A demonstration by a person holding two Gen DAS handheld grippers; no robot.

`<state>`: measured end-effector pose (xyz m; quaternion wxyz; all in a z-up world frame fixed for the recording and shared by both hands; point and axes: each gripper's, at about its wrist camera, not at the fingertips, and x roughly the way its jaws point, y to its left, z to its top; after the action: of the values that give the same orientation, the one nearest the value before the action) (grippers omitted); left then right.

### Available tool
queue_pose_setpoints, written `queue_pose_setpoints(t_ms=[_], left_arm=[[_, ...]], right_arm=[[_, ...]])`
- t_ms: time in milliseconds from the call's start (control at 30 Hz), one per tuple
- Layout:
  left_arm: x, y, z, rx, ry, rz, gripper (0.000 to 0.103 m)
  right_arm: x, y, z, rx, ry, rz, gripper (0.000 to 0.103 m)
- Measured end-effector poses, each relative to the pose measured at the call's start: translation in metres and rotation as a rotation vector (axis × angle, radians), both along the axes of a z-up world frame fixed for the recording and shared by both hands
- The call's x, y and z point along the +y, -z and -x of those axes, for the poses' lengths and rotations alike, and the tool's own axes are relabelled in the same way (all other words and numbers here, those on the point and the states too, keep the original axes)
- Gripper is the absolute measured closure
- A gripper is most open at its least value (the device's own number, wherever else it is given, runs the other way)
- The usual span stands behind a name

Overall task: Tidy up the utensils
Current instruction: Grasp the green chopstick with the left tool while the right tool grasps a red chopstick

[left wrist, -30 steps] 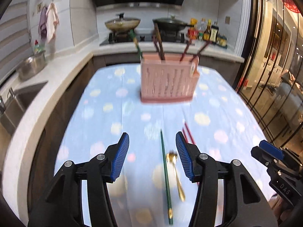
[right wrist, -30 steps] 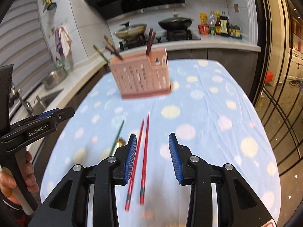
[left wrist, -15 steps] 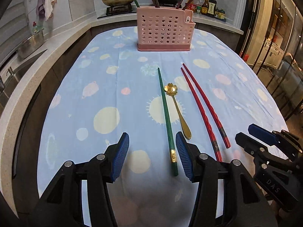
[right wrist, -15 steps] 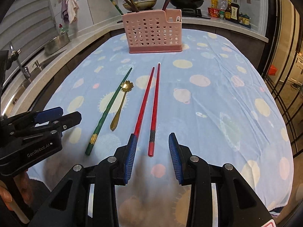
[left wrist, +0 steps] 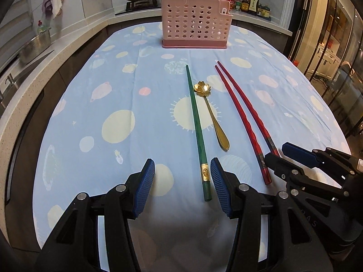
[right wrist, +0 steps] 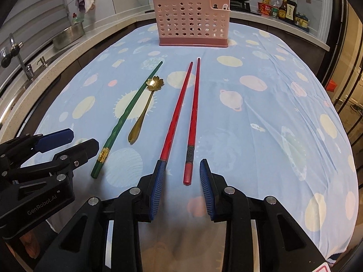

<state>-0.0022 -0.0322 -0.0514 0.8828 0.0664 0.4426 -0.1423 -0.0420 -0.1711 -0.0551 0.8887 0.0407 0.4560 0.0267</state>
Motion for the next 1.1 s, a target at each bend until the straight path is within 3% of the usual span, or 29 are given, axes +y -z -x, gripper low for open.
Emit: queue_pose_setpoints(t_ms=[100,167,367,533,633,767,1100], left_arm=[[0.0,0.002,-0.001,0.0,-0.001,-0.004,0.054],[0.0,0.003,-0.003,0.002,-0.002,-0.004,0.054],[0.008,0.014,-0.007,0.043,-0.028,0.033,0.054],[0.011,0.016,-0.007,0.037,-0.025,0.045,0.054],[0.012,0.017,-0.006,0.039,-0.016,0.065,0.058],[0.011,0.018,-0.007,0.048,0.003,0.064,0.083],[0.012,0.018,-0.008,0.05,0.003,0.071,0.086]], right_arm=[[0.001,0.0,0.0,-0.006,0.002,0.014,0.074],[-0.001,0.002,-0.002,0.009,0.009,0.019,0.087],[-0.006,0.006,-0.001,0.021,0.004,0.039,0.095],[-0.006,0.006,-0.003,0.021,0.013,0.04,0.095],[-0.006,0.006,-0.003,0.02,0.016,0.034,0.095],[-0.008,0.005,-0.003,0.016,0.025,0.03,0.094],[-0.017,0.006,-0.001,0.011,0.051,0.019,0.081]])
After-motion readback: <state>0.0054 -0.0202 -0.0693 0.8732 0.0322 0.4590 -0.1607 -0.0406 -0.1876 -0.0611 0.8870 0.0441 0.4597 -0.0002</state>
